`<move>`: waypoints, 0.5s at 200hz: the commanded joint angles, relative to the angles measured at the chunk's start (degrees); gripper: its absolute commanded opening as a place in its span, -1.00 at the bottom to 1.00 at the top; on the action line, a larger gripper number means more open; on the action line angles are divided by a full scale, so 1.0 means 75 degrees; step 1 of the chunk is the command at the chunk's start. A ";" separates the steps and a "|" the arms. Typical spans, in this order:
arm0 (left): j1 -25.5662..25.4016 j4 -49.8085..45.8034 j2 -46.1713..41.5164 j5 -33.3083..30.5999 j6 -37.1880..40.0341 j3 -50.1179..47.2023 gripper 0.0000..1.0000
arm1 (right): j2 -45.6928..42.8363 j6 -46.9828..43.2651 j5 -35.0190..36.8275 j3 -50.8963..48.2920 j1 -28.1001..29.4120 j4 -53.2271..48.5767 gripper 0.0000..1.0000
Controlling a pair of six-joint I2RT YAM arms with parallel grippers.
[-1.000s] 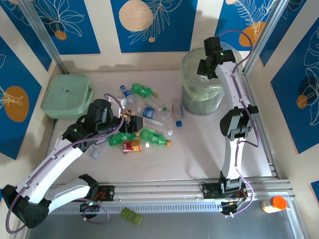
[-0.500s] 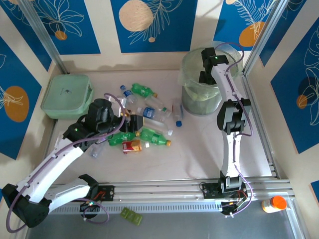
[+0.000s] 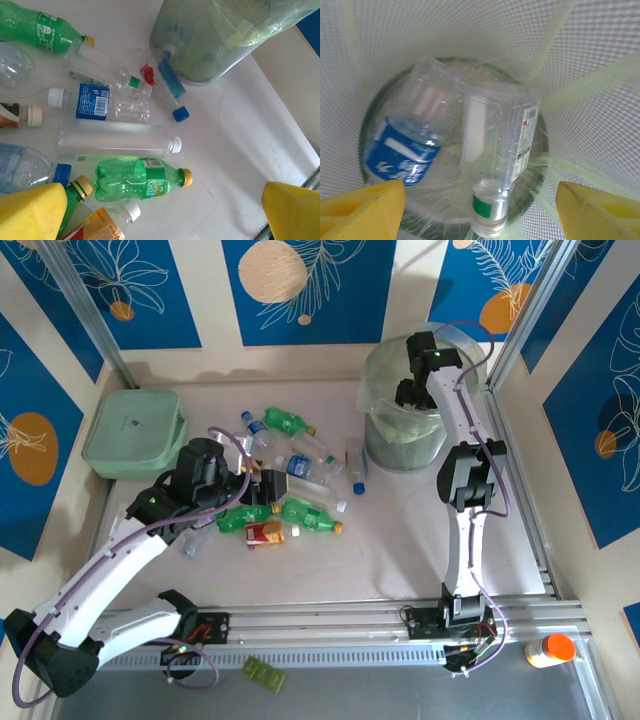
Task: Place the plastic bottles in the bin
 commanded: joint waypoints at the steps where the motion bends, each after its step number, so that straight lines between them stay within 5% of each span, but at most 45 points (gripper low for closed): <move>1: 0.0034 -0.0009 -0.0104 -0.0107 0.0163 -0.0007 0.99 | -0.1011 0.0009 -0.0316 0.0262 0.0119 0.0023 0.54; 56: 0.0034 -0.0930 -0.0174 -0.0948 -0.0696 0.0369 0.99 | -0.2973 -0.0017 -0.0022 -0.0353 0.1250 0.0359 0.52; 100: 0.0054 -0.1931 -0.0339 -0.1242 -0.0946 0.0427 0.99 | -0.5803 -0.0751 -0.1532 -0.3408 0.2577 0.2079 0.37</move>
